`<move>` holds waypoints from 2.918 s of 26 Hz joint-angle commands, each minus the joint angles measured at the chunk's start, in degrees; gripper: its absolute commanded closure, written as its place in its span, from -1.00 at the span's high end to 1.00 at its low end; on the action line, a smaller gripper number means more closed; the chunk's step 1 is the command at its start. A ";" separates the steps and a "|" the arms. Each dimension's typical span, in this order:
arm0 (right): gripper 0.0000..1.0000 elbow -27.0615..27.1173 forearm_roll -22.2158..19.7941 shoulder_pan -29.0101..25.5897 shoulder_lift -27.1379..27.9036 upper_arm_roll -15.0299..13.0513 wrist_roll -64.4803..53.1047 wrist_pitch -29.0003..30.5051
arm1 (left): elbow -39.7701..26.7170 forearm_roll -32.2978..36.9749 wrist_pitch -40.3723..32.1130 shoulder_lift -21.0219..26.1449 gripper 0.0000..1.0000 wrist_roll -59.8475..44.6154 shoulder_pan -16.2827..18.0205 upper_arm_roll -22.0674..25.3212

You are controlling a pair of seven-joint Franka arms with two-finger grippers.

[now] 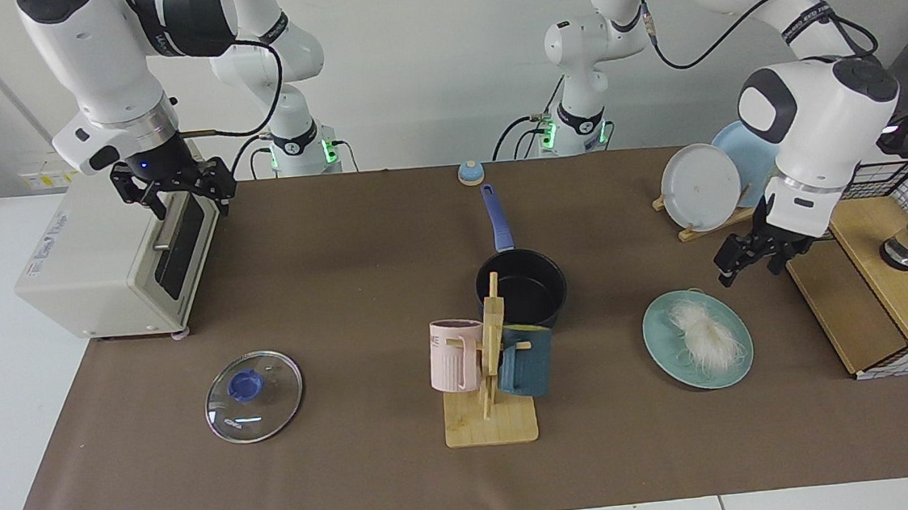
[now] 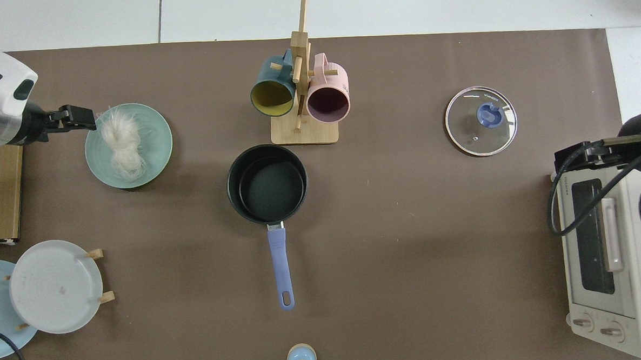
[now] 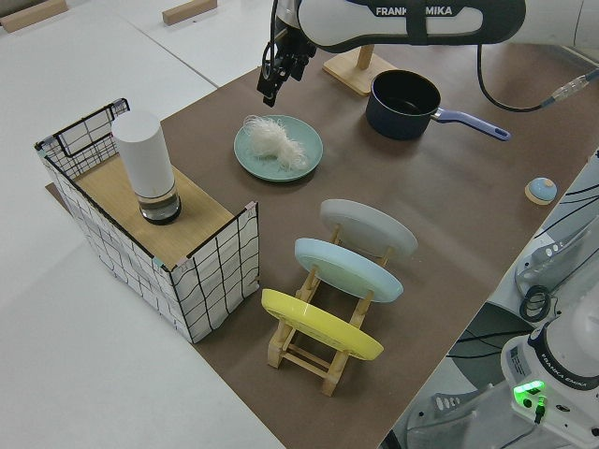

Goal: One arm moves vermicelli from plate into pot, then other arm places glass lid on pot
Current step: 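Grasp the white vermicelli with the left gripper and lift it, then carry the vermicelli over the pot while the right gripper reaches the lid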

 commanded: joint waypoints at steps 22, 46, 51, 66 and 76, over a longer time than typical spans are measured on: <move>0.99 -0.34 0.82 -0.87 -0.06 0.16 -2.54 2.43 | -7.44 0.80 15.81 10.52 1.00 -5.18 -1.47 -1.21; 0.99 -0.17 0.73 -0.70 0.03 0.16 -2.28 2.69 | 3.29 2.48 -14.77 -2.21 -1.00 -1.66 -1.38 -5.68; 0.99 2.02 0.73 -0.61 1.60 0.07 -2.10 3.14 | 2.58 -1.65 -18.03 -6.08 -1.00 -8.16 -1.65 -10.16; 0.98 22.23 -0.33 1.68 20.40 -0.01 1.85 2.34 | -8.84 -5.26 -1.87 -6.37 -1.00 -19.24 -2.35 -23.53; 0.97 30.95 -0.33 2.82 34.12 -0.45 2.82 10.41 | -14.29 -5.26 4.80 -2.93 -1.00 -19.42 -4.02 -24.67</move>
